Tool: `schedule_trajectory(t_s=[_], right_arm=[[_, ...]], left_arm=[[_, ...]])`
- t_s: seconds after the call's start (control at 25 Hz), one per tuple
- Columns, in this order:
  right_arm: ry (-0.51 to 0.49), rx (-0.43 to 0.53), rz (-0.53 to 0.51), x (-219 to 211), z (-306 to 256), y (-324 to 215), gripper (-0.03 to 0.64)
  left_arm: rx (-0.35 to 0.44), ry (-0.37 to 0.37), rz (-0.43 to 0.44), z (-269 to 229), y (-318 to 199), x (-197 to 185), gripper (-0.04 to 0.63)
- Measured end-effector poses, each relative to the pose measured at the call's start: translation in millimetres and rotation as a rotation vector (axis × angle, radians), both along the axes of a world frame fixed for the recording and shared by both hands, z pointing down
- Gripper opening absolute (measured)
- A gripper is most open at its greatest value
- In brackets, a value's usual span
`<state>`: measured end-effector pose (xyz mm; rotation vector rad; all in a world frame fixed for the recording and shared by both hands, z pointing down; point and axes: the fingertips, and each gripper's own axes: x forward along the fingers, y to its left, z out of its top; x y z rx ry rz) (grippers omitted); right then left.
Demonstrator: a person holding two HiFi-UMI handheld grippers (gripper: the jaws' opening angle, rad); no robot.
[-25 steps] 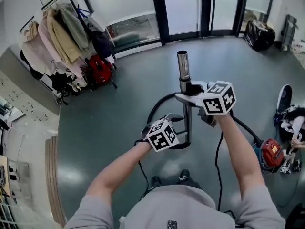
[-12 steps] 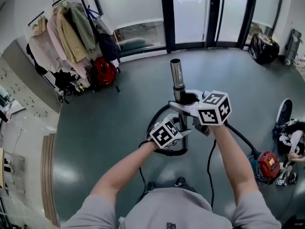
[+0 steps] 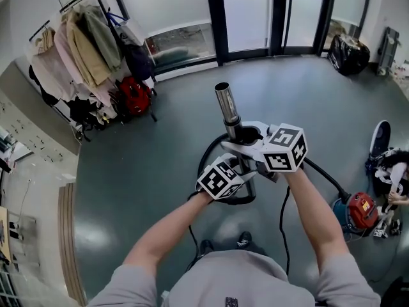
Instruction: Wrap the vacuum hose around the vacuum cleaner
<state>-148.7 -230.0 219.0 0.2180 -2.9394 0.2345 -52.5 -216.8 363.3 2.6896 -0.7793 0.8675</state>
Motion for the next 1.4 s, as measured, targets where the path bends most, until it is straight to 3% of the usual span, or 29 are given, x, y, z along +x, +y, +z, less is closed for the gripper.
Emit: schedule_trajectory(t_s=[0.16, 0.4, 0.64, 0.84, 1.0, 1.28, 1.4], right_arm=[[0.020, 0.020, -0.013, 8.8, 4.7, 4.3, 0.262], [0.003, -0.023, 0.067, 47.6, 24.9, -4.2, 0.270], [0.053, -0.090, 0.177, 91.3, 85.8, -7.3, 0.270], [0.226, -0.140, 0.122, 86.0, 166.5, 6.3, 0.297], [0.287, -0.196, 0.108, 75.4, 231.5, 8.5, 0.326], [0.257, -0.224, 0.117, 55.0, 276.8, -7.0, 0.348], [0.200, -0.185, 0.050, 46.6, 272.0, -0.7, 0.260]], left_arm=[[0.005, 0.012, -0.004, -11.3, -4.0, -1.3, 0.190], [0.008, 0.017, -0.036, -24.5, -14.4, -18.5, 0.190], [0.034, 0.009, -0.111, -49.2, -29.6, -39.4, 0.190], [0.083, 0.021, -0.157, -84.2, -40.0, -51.7, 0.190], [0.102, 0.021, -0.153, -108.0, -35.0, -43.9, 0.190], [0.130, 0.032, -0.156, -143.6, -13.2, -31.6, 0.192], [0.130, 0.032, -0.178, -147.4, -11.4, -31.5, 0.192]])
